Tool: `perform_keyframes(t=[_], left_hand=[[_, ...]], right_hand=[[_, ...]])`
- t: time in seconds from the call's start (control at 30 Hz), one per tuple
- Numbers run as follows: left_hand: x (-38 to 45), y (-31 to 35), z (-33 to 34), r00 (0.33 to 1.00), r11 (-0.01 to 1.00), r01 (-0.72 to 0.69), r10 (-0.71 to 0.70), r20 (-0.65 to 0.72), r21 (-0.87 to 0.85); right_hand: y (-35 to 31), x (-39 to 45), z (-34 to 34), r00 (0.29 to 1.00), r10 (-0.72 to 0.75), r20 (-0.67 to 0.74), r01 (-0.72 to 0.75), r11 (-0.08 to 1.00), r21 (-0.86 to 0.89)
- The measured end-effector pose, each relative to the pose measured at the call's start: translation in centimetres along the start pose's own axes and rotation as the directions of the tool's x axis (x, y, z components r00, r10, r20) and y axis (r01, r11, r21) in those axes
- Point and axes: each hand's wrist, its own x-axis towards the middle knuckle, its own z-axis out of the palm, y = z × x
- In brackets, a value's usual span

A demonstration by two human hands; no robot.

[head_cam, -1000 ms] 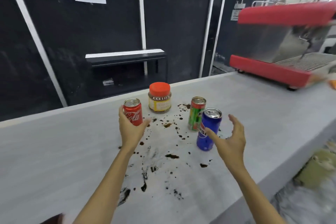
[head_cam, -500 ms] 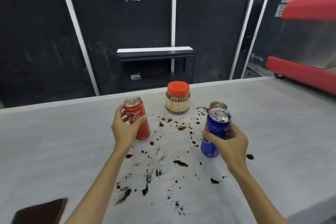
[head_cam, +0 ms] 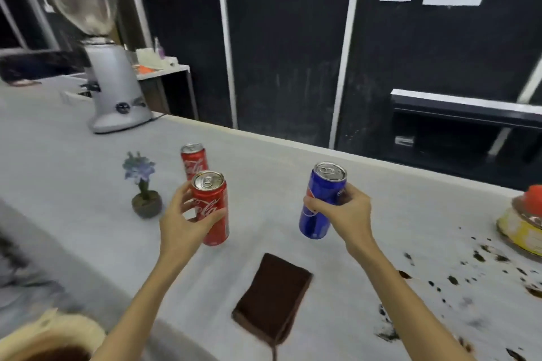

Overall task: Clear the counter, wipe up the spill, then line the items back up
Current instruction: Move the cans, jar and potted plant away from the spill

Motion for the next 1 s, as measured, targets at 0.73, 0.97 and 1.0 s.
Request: perform_keyframes(t=[0.73,0.97,1.0], left_hand=[[4.4,-7.7,-12.9,0.989,0.995,0.036,-0.022,-0.148,0.094],[4.0,-1.6,-9.8,0.942,0.935,-0.296,0.320,-0.104,0.198],[4.0,-0.9,-8.3,0.950,0.938,-0.303,0.311,-0.023,0.167]], right_hand=[[0.9,2.8,23.7,0.941,0.052,0.335,-0.048,0.999,-0.018],[0.5,2.1,19.8,0.943,0.091,0.320,-0.054,0.991,-0.122],[0.2,1.9,18.1,0.958,0.075,0.275,-0.045,0.992,-0.114]])
